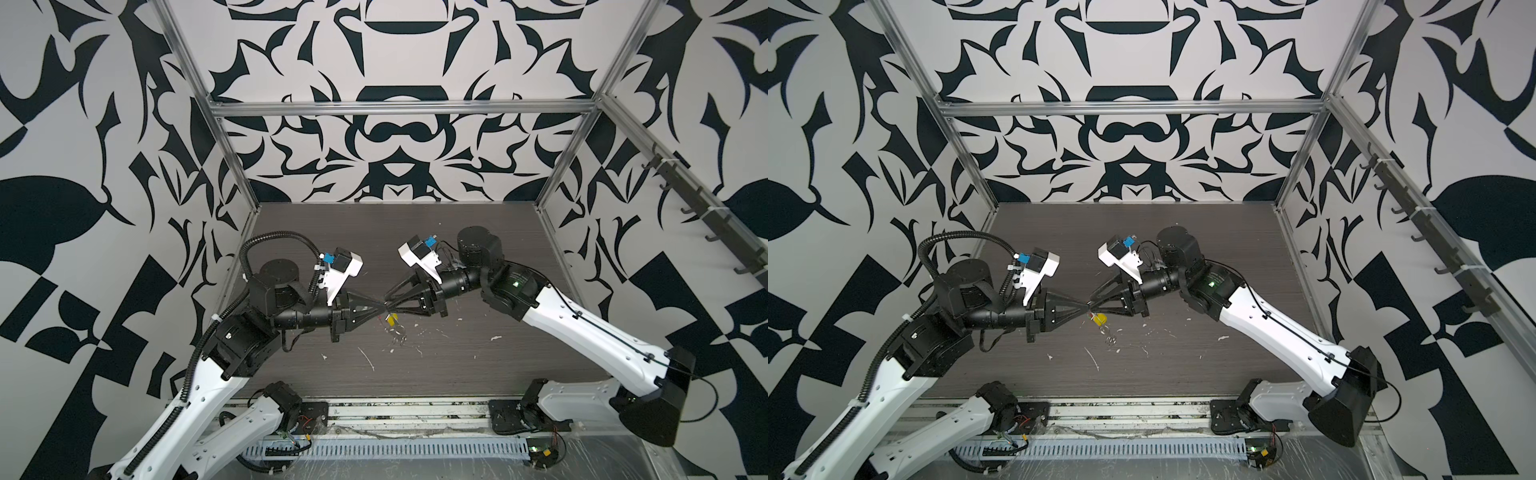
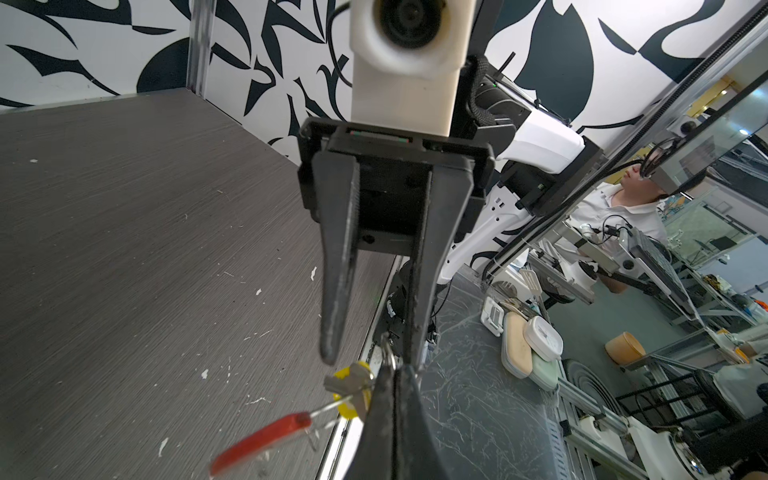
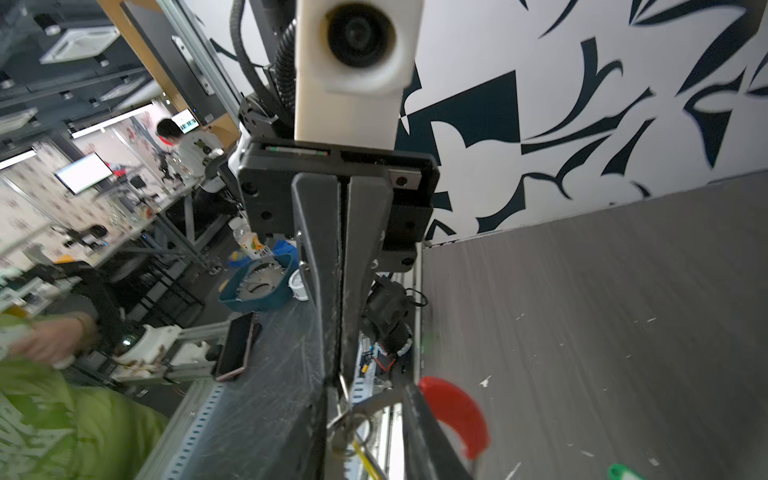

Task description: Remove the keys from the keyring

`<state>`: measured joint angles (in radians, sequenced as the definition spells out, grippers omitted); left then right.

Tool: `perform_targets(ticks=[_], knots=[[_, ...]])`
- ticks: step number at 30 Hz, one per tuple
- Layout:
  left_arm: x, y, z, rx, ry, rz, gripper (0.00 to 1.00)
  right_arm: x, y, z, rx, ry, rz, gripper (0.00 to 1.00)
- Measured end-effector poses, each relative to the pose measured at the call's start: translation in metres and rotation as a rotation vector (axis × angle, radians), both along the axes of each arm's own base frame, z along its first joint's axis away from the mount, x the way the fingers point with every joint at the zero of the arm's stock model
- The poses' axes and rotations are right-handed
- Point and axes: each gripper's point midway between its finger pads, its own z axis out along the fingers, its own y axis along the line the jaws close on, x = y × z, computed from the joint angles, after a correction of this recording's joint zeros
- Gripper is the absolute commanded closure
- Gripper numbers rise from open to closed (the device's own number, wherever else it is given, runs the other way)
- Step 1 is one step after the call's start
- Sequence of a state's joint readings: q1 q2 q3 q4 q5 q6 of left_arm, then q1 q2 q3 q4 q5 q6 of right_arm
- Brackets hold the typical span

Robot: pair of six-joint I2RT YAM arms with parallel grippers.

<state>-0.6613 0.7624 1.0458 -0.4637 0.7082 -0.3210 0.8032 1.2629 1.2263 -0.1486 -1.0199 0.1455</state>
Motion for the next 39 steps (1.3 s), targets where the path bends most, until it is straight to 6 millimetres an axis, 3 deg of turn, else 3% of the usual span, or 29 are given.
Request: perform_targets(ticks=[2, 3, 7, 11, 16, 19, 23, 27, 39], knots=[[0.002, 0.001, 0.0, 0.004, -0.001, 0.011, 1.0, -0.001, 0.0, -0.001, -0.004, 0.008, 0.003, 0.98], [0.003, 0.001, 0.0, 0.006, -0.003, 0.02, 0.93, 0.0, 0.0, 0.0, -0.003, 0.007, 0.001, 1.0], [0.011, 0.004, 0.001, 0.009, -0.013, 0.076, 0.47, 0.003, 0.001, -0.002, -0.005, 0.01, -0.02, 1.0], [0.019, 0.016, 0.011, -0.018, -0.055, 0.181, 0.35, 0.01, 0.003, -0.009, -0.013, 0.015, -0.058, 1.0], [0.022, 0.037, 0.018, -0.092, -0.136, 0.309, 0.32, 0.017, 0.005, -0.012, -0.006, 0.02, -0.106, 1.0], [0.025, 0.04, 0.013, -0.122, -0.158, 0.341, 0.39, 0.02, 0.003, -0.01, 0.017, 0.015, -0.141, 1.0], [0.036, 0.035, -0.004, -0.139, -0.145, 0.359, 0.56, 0.024, 0.002, -0.002, 0.063, 0.013, -0.176, 1.0], [0.043, 0.028, -0.012, -0.169, -0.159, 0.356, 0.55, 0.028, 0.003, 0.005, 0.104, 0.016, -0.196, 1.0], [0.048, 0.014, 0.013, -0.304, -0.2, 0.303, 0.65, 0.032, 0.004, 0.012, 0.152, 0.044, -0.22, 1.0]])
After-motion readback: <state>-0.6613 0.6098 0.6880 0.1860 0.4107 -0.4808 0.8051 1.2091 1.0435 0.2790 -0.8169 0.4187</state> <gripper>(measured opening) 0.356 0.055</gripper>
